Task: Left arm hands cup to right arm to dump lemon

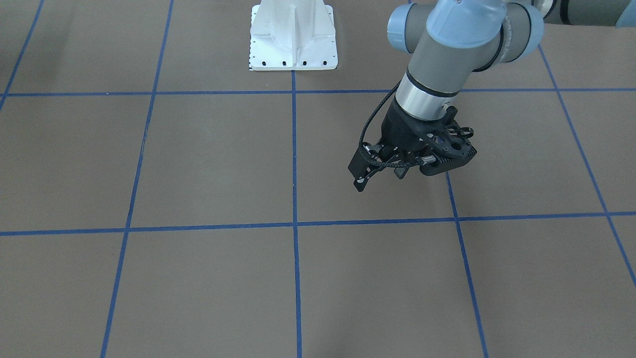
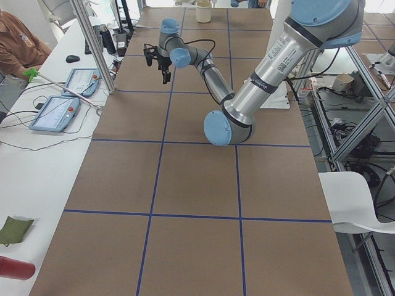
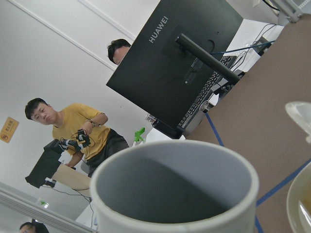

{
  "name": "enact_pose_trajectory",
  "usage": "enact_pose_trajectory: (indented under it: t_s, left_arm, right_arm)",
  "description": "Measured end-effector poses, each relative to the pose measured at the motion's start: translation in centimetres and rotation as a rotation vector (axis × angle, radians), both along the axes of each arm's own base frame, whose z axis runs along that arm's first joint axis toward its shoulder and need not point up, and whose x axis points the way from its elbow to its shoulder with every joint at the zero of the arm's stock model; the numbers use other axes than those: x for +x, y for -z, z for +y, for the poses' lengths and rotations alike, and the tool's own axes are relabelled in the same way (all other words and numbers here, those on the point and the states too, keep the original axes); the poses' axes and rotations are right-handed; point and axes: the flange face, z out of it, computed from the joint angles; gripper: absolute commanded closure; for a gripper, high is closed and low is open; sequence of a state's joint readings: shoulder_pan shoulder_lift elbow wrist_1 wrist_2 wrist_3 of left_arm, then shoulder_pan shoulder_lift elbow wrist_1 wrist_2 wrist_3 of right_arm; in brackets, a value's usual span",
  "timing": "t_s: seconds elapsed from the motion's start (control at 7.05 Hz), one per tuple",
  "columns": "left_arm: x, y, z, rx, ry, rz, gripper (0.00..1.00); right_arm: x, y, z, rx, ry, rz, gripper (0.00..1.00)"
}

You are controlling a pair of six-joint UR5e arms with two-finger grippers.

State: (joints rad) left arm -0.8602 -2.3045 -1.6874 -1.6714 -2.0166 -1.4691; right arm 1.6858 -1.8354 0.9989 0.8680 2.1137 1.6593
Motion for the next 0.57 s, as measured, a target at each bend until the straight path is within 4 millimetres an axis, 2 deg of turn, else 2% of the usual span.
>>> enact_pose_trajectory:
  t_s: [0.14, 0.28, 0.57]
  left_arm:
    - [0.1, -0.1, 0.1, -0.002, 0.0, 0.002, 0.0]
    - [0.0, -0.1, 0.2, -0.001, 0.0, 0.003, 0.0]
    - [0.4, -0.4, 0.5, 0.0, -0.008, 0.001, 0.0]
  right_arm:
    - [0.2, 0.7, -1.5, 0.019, 0.001, 0.128, 0.95]
    - [0.4, 2.7, -3.8, 0.03, 0.011, 0.206, 0.95]
    - [0.8, 8.8, -9.4, 0.034, 0.044, 0.332, 0.94]
